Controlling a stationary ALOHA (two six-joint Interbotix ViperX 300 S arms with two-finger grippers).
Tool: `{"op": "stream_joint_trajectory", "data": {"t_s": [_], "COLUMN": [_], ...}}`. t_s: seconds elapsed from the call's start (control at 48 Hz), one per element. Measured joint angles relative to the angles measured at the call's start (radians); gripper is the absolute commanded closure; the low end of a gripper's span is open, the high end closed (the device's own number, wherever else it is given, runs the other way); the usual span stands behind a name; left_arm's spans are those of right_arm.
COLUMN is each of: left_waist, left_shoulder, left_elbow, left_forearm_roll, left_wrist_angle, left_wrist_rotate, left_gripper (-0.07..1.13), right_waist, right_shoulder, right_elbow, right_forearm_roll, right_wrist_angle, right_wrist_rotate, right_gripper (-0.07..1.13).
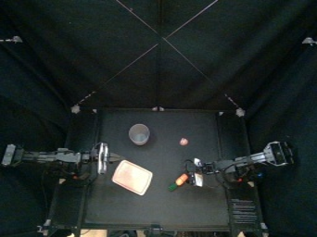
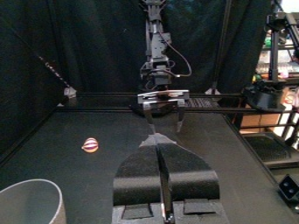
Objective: Pick the carrot then place it on the pink plate
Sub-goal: Pick the carrot
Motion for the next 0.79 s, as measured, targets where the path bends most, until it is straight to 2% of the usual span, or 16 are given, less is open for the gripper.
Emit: {"op": "stream_joint_trajectory", "data": {"t_s": [0.521, 0.792], "left_waist": [0.002, 0.003], "left_shoulder": [0.0, 0.0], "left_elbow": [0.003, 0.005], "left_forearm_roll": [0.0, 0.0], "left_wrist_angle": [0.002, 0.002], "left_wrist_rotate": [0.0, 0.0], "left_gripper": [1.1, 1.1], "right_waist": [0.044, 0.063], "right_shoulder": [0.216, 0.321], "right_elbow": [-0.078, -0.126], "right_forearm_roll": [0.032, 0.028], "right_wrist_angle": [0.0, 0.018], "right_wrist_rotate": [-0.002, -0.009], "right_gripper": [0.02, 0.08]}}
